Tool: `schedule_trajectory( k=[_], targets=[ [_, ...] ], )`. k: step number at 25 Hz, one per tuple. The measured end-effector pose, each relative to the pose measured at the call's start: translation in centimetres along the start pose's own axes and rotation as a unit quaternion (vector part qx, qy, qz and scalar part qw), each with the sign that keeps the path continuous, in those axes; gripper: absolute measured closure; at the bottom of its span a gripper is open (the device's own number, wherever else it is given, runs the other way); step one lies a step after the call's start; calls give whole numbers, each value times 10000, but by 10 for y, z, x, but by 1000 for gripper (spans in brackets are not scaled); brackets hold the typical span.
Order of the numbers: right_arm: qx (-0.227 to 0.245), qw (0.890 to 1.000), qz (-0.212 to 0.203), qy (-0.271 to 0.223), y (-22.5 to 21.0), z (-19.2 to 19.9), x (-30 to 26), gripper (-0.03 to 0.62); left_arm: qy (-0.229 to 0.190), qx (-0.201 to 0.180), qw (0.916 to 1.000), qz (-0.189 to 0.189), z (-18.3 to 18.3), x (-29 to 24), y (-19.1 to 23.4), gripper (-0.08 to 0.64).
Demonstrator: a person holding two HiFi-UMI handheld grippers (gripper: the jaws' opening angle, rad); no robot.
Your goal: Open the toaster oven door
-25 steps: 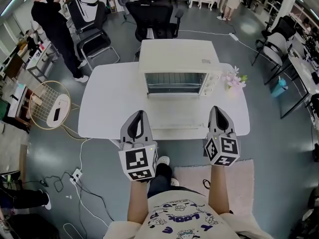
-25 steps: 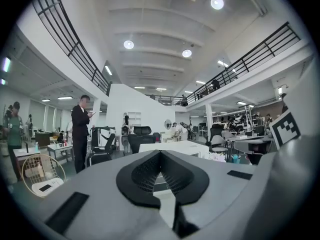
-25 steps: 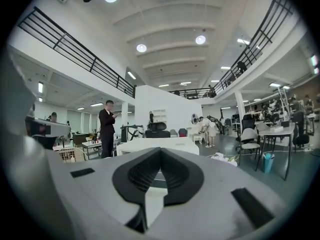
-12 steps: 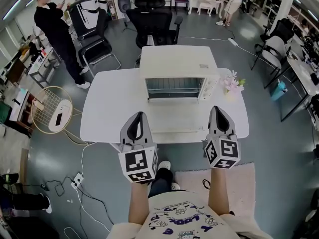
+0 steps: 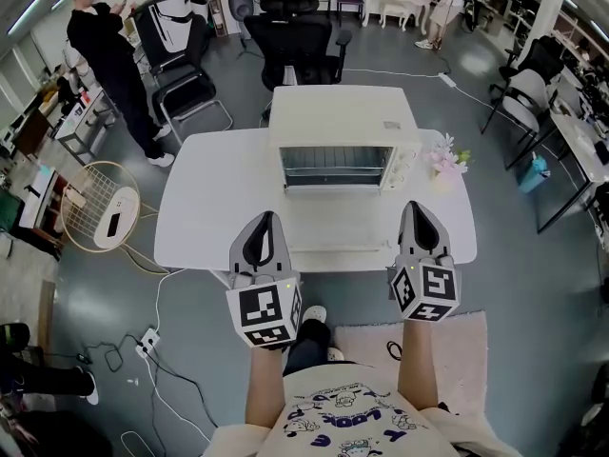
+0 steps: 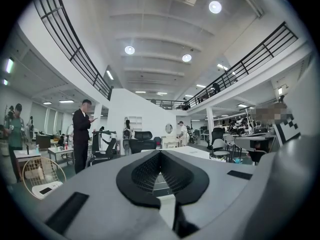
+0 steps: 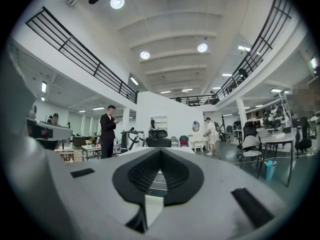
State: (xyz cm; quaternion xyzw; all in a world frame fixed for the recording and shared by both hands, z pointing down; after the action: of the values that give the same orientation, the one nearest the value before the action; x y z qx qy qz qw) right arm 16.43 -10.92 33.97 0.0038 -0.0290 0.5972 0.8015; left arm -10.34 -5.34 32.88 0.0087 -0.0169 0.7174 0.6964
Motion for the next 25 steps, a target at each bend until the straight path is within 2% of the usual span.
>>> schedule_trajectory(
  k=[25],
  targets=[
    [107,9999,45,40,0,0,0,597,-2,-36,10000,8,1,0,4,555]
  ],
)
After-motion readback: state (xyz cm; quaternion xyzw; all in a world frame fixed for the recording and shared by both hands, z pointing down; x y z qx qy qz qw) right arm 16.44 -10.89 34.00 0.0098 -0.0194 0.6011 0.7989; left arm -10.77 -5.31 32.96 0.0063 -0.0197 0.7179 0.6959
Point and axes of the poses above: the fingertips, and each gripper's own axes: x backward along the fingers, y to its left, z out of its underside, the point moved 7 cm from there along x, backward along the fingers, and after that the axes turned 4 degrees about -y, right-handed, at the moved point
